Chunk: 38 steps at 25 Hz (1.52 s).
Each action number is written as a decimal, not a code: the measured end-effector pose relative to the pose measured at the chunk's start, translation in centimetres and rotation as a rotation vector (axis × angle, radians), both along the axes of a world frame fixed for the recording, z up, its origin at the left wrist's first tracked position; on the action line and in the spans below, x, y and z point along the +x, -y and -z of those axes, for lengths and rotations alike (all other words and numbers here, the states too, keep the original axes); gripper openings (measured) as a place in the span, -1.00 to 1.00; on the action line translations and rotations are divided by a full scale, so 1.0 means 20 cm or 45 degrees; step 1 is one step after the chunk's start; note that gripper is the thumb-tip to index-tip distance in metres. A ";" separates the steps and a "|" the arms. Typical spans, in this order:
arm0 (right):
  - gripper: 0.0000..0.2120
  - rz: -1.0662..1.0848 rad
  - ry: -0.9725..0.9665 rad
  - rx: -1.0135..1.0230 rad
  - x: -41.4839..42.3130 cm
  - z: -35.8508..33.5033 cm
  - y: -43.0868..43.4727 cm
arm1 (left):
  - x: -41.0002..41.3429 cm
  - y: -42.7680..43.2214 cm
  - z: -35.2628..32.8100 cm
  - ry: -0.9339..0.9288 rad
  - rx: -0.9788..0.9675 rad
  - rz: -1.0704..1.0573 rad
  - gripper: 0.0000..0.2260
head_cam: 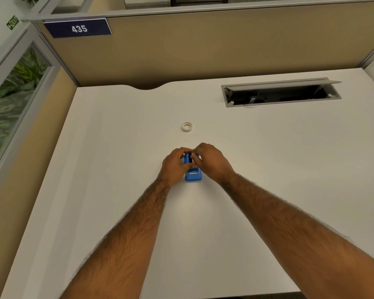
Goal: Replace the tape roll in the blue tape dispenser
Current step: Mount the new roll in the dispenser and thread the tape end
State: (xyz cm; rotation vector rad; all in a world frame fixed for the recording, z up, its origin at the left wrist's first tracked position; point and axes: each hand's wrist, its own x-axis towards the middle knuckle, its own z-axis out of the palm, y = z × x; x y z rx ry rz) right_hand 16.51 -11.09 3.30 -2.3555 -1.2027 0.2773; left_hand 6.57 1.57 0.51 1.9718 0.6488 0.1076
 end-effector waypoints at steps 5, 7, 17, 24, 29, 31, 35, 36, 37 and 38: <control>-0.79 -0.007 0.099 -0.022 0.01 0.01 -0.01 | 0.00 0.00 0.02 -0.013 0.006 -0.008 -0.58; -0.78 0.025 0.056 -0.020 0.01 0.01 -0.03 | 0.00 0.00 0.02 -0.018 0.004 -0.012 -0.57; -0.85 0.114 -0.152 0.011 0.00 -0.02 0.01 | 0.00 0.00 0.02 0.008 -0.004 -0.021 -0.57; -0.88 0.199 0.017 -0.151 -0.05 -0.06 -0.06 | 0.00 0.01 0.01 -0.006 0.033 -0.011 -0.56; -0.88 0.202 0.127 -0.238 -0.08 -0.07 -0.13 | 0.00 0.01 -0.01 -0.014 0.075 -0.005 -0.57; -0.86 0.179 0.143 -0.254 -0.08 -0.06 -0.15 | 0.00 0.01 -0.01 -0.008 0.087 -0.005 -0.58; -0.84 0.202 0.072 -0.238 -0.02 -0.08 -0.16 | 0.00 0.01 0.00 -0.025 0.080 -0.001 -0.59; -0.83 0.222 0.043 -0.223 0.00 -0.08 -0.16 | 0.00 0.01 0.00 -0.033 0.068 -0.003 -0.59; -0.84 0.227 0.006 -0.216 0.01 -0.08 -0.15 | 0.00 0.01 0.00 -0.041 0.057 -0.006 -0.58; -0.86 0.212 -0.033 -0.224 0.03 -0.09 -0.15 | 0.01 0.01 0.00 -0.048 0.050 -0.009 -0.57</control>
